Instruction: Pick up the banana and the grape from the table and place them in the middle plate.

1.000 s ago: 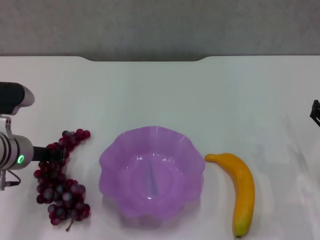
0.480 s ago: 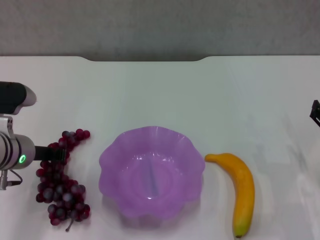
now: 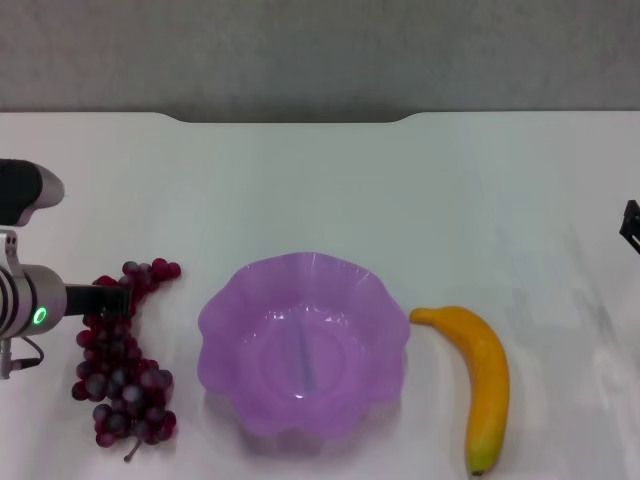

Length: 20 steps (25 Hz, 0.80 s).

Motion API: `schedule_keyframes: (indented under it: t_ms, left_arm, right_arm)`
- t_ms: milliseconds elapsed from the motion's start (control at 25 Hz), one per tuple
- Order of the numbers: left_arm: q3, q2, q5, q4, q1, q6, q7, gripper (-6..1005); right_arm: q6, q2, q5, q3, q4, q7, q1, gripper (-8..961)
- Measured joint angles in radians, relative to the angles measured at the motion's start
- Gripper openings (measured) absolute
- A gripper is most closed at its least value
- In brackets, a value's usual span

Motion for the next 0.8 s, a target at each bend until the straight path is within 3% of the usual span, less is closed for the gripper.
schedule_keyframes:
  t_ms: [800]
  left_arm:
    - [0.002, 0.005, -0.07, 0.166, 0.078, -0.001, 0.061, 181]
  right_arm:
    - [0.0, 0.0, -0.002, 0.002, 0.0, 0.0, -0.005, 891]
